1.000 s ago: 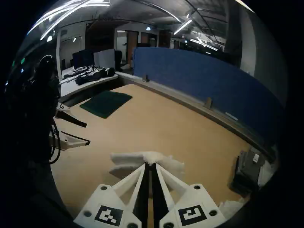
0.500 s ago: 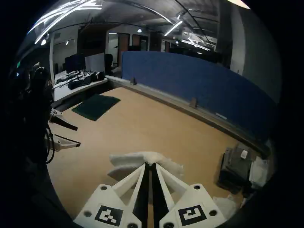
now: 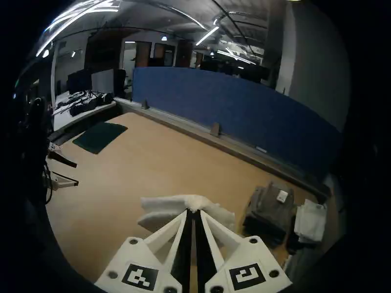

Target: Fold towel

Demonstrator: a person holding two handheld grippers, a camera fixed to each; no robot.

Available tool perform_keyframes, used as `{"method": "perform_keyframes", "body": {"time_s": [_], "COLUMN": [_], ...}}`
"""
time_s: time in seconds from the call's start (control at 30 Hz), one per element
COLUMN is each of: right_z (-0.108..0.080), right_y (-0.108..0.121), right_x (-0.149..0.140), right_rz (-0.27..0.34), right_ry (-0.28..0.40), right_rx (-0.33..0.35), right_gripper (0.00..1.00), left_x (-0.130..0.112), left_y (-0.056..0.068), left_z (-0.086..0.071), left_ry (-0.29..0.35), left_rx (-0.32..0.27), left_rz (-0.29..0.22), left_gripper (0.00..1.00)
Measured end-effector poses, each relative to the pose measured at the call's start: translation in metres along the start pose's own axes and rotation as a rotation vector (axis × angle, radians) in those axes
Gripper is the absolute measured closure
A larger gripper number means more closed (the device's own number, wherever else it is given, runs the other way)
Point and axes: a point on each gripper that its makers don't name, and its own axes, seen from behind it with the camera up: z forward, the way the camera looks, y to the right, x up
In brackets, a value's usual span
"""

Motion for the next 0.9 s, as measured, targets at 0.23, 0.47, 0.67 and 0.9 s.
{"method": "perform_keyframes", "body": {"time_s": [0.23,0.47,0.67,0.9], "right_z": [-0.005,-0.002,-0.002,0.003], "right_y": [0.038,0.072,0.101,0.130], "right_x": [-0.011,-0.010,-0.006,-0.009], "right_rz": [0.000,0.001,-0.018,-0.011], "right_ry": [-0.019,-0.020,-0.021,-0.026], "right_rx": [-0.043,-0.071,-0.102,-0.128], "right_gripper": [0.96,0.96,0.96,0.96], "left_x": [-0.001,0.002,0.003,0.005], "left_y": [0.003,0.007,0.011,0.012], "left_z": [0.004,0.008,0.011,0.014], "left_ry": [-0.011,-0.016,-0.022,-0.027], "left_rx": [0.002,0.002,0.006,0.013], "left_rz": [0.008,0.020,0.021,0.023], "left_gripper": [0.06,0.06,0.06,0.06]}}
